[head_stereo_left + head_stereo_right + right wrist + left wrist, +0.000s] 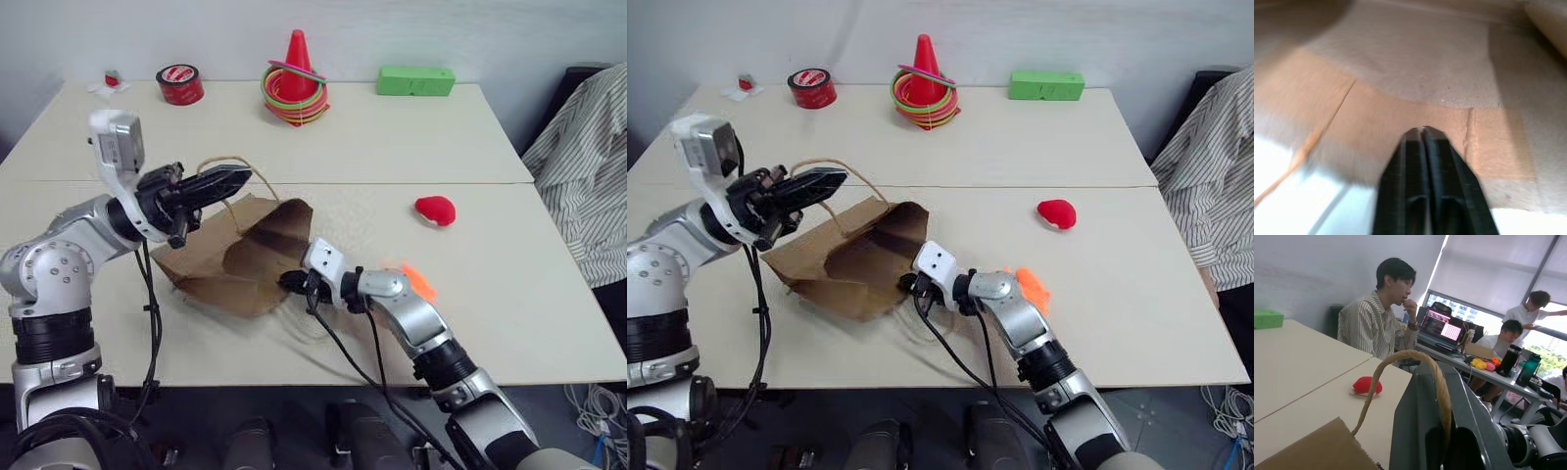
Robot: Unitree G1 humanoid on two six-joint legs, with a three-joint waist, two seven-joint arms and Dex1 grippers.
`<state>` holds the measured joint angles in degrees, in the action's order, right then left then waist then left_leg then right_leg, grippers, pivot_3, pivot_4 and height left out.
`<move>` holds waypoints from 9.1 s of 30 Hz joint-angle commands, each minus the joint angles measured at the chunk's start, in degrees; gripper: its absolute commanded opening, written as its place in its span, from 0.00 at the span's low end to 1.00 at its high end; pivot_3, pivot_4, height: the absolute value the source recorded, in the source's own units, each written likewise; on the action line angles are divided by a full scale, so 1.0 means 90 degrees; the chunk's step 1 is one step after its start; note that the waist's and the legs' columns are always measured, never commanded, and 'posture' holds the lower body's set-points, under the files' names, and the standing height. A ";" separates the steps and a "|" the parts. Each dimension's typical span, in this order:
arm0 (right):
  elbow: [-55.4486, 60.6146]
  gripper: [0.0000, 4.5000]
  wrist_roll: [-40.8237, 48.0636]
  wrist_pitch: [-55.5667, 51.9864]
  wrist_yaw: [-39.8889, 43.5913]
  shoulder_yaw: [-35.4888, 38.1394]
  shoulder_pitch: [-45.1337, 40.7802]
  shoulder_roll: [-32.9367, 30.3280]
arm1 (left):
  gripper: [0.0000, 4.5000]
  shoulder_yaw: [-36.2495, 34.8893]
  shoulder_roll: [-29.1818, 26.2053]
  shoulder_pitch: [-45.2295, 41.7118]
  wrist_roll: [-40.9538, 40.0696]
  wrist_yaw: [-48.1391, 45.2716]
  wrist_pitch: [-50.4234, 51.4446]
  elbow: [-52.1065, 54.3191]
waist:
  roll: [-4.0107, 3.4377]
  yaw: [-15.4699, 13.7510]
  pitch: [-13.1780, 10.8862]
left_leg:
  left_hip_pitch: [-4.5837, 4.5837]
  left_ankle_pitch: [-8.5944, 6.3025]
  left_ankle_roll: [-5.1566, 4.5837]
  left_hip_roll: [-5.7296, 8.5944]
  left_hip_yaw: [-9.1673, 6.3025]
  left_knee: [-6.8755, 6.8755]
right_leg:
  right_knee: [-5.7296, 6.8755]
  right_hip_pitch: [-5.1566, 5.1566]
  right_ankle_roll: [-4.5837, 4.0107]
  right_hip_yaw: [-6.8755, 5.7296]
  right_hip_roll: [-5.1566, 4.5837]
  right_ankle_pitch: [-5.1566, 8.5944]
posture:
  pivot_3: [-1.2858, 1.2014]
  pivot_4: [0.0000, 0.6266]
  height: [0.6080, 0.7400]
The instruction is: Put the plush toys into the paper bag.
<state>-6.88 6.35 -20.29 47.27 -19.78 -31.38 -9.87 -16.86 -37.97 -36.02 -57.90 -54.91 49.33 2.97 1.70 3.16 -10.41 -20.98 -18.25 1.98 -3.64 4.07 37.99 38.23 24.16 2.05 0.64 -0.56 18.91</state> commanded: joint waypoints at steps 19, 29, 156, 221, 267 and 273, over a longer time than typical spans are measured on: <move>0.3191 0.99 0.2495 0.1810 0.1689 0.6020 0.6097 -0.2280 | 0.00 0.0546 -0.0087 -0.0329 0.0483 -0.0989 -0.0268 -0.0458 | -0.0009 -0.0177 -0.0005 | -0.0030 -0.0006 -0.0017 0.0010 -0.0008 -0.0003 | -0.0025 0.0015 0.0005 -0.0002 0.0010 -0.0003 | 0.52 0.24 1.00; 0.4491 0.99 0.2251 0.0248 0.0369 0.4620 0.5607 -0.3010 | 0.00 0.0662 -0.0893 -0.0702 0.0545 -0.1769 0.0287 -0.0845 | -0.0005 0.0040 -0.0017 | 0.0033 0.0024 0.0030 0.0008 0.0039 -0.0006 | 0.0037 0.0011 0.0006 0.0065 0.0030 -0.0006 | 0.52 0.24 1.00; 0.1758 0.01 0.1213 -0.2329 0.0343 0.0674 -0.0804 -0.1234 | 0.00 0.0552 -0.0527 -0.0358 0.1043 -0.1683 -0.0353 -0.0002 | 0.0018 0.0169 -0.0030 | 0.0046 0.0002 0.0020 -0.0007 0.0161 0.0011 | 0.0092 0.0078 0.0026 0.0204 0.0053 -0.0006 | 0.52 0.24 1.00; 0.1231 0.01 0.5095 -0.7840 0.1459 0.4094 -0.2077 -0.2689 | 0.00 0.0304 0.0100 0.0070 0.1670 -0.0462 -0.1829 -0.0062 | 0.0017 0.0033 -0.0030 | -0.0033 -0.0004 -0.0004 0.0007 0.0143 0.0023 | 0.0089 0.0144 0.0029 0.0178 0.0028 -0.0007 | 0.52 0.24 1.00; 0.2909 0.06 0.2226 0.0658 0.1885 0.2834 0.2887 -0.2430 | 1.00 0.0023 0.0001 0.3261 0.1574 0.0629 -0.1838 0.2947 | 0.0017 0.0037 -0.0029 | -0.0006 -0.0017 -0.0031 0.0007 0.0145 0.0005 | 0.0027 0.0086 0.0056 0.0185 0.0035 -0.0023 | 0.52 0.24 1.00; 0.2237 0.00 0.1402 0.1337 0.1262 0.1615 0.2028 -0.1471 | 1.00 0.0837 0.0691 0.2983 0.2073 0.1181 -0.2183 0.2993 | 0.0018 0.0001 -0.0029 | 0.0011 -0.0013 -0.0022 0.0009 0.0141 0.0014 | 0.0030 0.0069 0.0055 0.0184 0.0035 -0.0023 | 0.52 0.24 1.00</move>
<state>14.14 20.41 -10.36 60.56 -4.20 -11.98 -24.14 -10.41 -32.31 -8.43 -40.18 -45.50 31.46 28.46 1.87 3.17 -10.66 -20.88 -18.36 1.78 -3.56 5.34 38.11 38.49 24.78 2.54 2.30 -0.24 18.70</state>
